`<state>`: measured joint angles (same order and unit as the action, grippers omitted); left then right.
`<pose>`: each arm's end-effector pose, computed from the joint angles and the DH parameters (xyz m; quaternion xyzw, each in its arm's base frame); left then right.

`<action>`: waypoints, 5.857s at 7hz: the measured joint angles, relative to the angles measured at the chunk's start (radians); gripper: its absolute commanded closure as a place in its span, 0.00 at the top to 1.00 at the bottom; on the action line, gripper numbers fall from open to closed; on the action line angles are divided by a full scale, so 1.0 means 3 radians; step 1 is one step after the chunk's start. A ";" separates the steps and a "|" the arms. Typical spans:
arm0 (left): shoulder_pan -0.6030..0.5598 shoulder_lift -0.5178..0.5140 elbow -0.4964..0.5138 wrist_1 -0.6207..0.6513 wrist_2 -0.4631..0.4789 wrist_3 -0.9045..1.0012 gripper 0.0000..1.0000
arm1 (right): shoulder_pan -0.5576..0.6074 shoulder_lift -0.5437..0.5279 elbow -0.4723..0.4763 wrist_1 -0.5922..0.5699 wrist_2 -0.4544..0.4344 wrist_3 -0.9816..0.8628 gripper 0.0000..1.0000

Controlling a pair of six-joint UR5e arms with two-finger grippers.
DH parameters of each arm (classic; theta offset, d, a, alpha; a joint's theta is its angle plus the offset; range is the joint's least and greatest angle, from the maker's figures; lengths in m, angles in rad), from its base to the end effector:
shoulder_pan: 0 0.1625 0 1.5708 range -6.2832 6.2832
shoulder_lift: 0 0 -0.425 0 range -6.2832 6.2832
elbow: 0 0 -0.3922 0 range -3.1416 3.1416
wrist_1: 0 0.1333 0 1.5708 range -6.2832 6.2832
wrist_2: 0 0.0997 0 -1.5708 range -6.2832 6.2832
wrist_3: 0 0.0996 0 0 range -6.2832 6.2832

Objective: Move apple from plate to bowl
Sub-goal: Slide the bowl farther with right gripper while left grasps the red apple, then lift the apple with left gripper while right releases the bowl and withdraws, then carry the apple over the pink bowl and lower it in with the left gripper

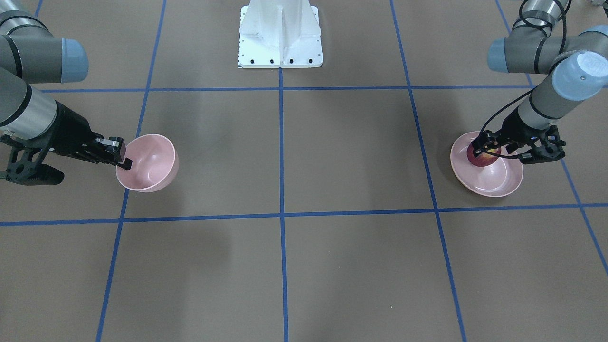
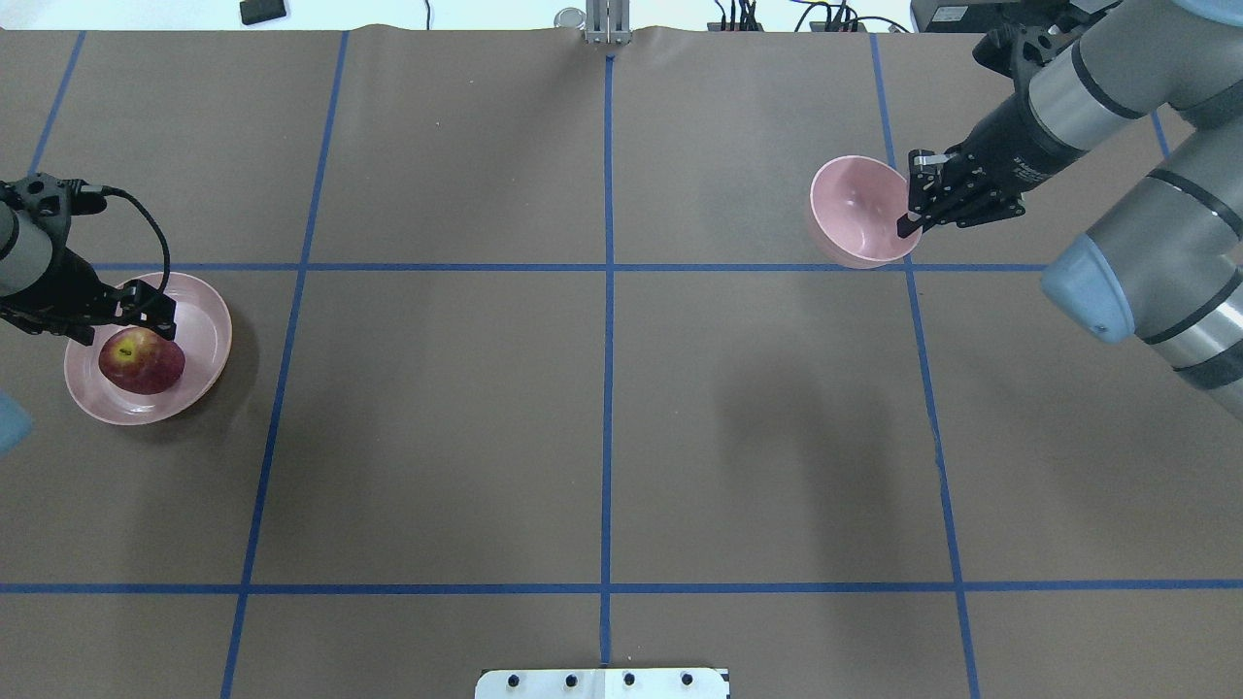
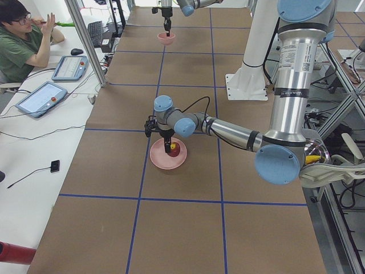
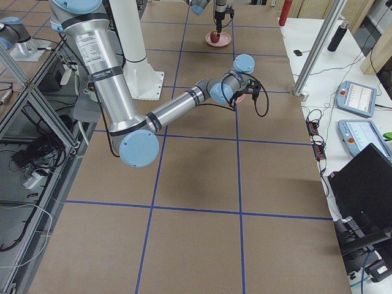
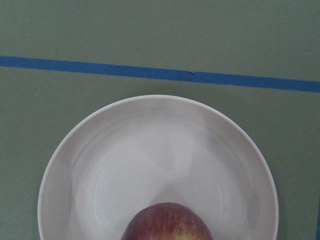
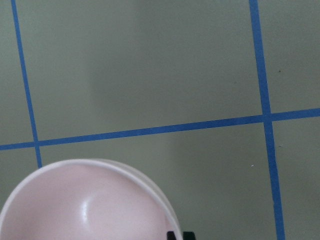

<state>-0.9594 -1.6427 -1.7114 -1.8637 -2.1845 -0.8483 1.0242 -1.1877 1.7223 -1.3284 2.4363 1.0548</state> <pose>0.2481 -0.4862 0.5267 -0.0174 0.3769 -0.0341 0.9255 -0.2694 -0.5533 0.3330 -0.0392 -0.5171 0.0574 0.8531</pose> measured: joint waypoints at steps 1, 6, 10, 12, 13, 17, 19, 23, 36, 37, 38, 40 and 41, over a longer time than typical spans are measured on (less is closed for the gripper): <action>0.0037 0.0001 0.0022 0.0000 0.0000 0.0003 0.98 | -0.0024 0.0070 -0.0059 0.0000 -0.0024 0.0029 0.00; 0.0114 0.0014 0.0090 -0.0011 0.0000 0.0007 0.11 | -0.0256 0.0402 -0.0304 0.0003 -0.0249 0.0192 0.00; 0.0061 0.0031 -0.0128 0.0171 -0.0034 0.0015 0.00 | -0.0459 0.0499 -0.0358 0.0001 -0.0437 0.0213 0.00; 0.0050 -0.0124 -0.0471 0.0707 -0.0040 0.0012 0.00 | -0.0655 0.0730 -0.0569 0.0001 -0.0617 0.0282 0.00; 0.0047 -0.0291 -0.0620 0.1029 -0.0037 -0.0004 0.00 | -0.0740 0.0888 -0.0729 0.0003 -0.0707 0.0304 0.00; 0.0057 -0.0983 -0.0725 0.1850 -0.0039 -0.0124 0.00 | -0.1027 0.1495 -0.1428 0.0024 -0.1018 0.0302 0.00; 0.0064 -0.1107 -0.0706 0.1896 -0.0039 -0.0218 0.00 | -0.1153 0.1554 -0.1525 0.0042 -0.1122 0.0296 0.68; 0.0123 -0.1430 -0.0562 0.1895 -0.0041 -0.0508 0.00 | -0.1111 0.1570 -0.1504 0.0075 -0.1071 0.0302 1.00; 0.1008 -0.3104 0.1510 0.0725 0.0402 -0.1665 0.00 | 0.0382 0.0208 -0.1103 -0.0095 -0.0403 -0.1529 1.00; 0.1030 -0.3175 0.1627 0.0682 0.0427 -0.1679 0.00 | 0.0394 0.0173 -0.1108 -0.0094 -0.0417 -0.1628 1.00; 0.1048 -0.3206 0.1697 0.0664 0.0466 -0.1685 0.17 | 0.0398 0.0155 -0.1109 -0.0093 -0.0423 -0.1682 1.00; 0.1068 -0.3219 0.1827 0.0515 0.0526 -0.1678 0.98 | 0.0408 0.0104 -0.1104 -0.0075 -0.0448 -0.1727 1.00; 0.1073 -0.3218 0.1882 0.0449 0.0564 -0.1677 0.98 | 0.0416 0.0086 -0.1102 -0.0070 -0.0458 -0.1765 1.00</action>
<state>-0.6375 -2.6082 -1.1468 -1.7289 -2.0153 -1.3515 1.1492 -1.1620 1.3918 -1.3493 2.2988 0.5254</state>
